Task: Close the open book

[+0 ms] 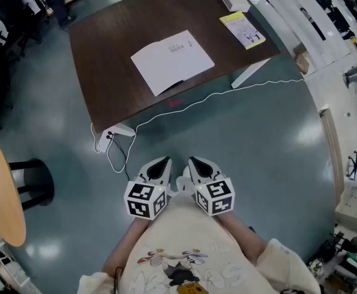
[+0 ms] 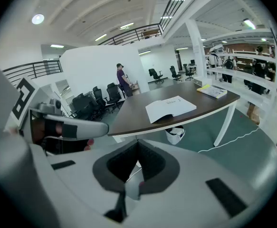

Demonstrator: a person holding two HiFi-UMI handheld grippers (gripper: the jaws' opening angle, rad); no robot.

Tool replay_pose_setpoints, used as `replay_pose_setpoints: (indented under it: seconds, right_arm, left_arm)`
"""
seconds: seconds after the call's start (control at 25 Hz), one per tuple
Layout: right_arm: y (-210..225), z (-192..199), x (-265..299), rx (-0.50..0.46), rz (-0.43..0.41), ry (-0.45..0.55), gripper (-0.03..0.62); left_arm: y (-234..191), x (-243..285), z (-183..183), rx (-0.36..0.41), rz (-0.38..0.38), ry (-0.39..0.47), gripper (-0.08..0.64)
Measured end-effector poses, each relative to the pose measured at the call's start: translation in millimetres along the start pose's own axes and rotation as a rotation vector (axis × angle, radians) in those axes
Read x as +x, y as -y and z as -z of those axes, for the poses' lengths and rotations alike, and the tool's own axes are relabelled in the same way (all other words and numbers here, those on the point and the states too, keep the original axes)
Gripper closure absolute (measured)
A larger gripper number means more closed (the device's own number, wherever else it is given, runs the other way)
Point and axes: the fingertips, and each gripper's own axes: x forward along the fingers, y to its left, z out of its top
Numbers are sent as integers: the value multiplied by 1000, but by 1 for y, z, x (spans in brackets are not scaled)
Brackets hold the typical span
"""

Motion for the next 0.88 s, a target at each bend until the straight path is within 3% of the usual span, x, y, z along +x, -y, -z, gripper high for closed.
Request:
replay_pose_setpoints:
  seconds: [0.24, 0.6, 0.88]
  right_arm:
    - [6, -9, -6, -48, -20, 19, 587]
    - [6, -4, -19, -54, -68, 37, 586]
    - [46, 11, -57, 34, -10, 44, 586]
  left_arm:
    - [26, 13, 0, 30, 12, -11, 554]
    - [37, 19, 7, 8, 6, -31, 554]
    - [65, 24, 15, 5, 2, -45, 554]
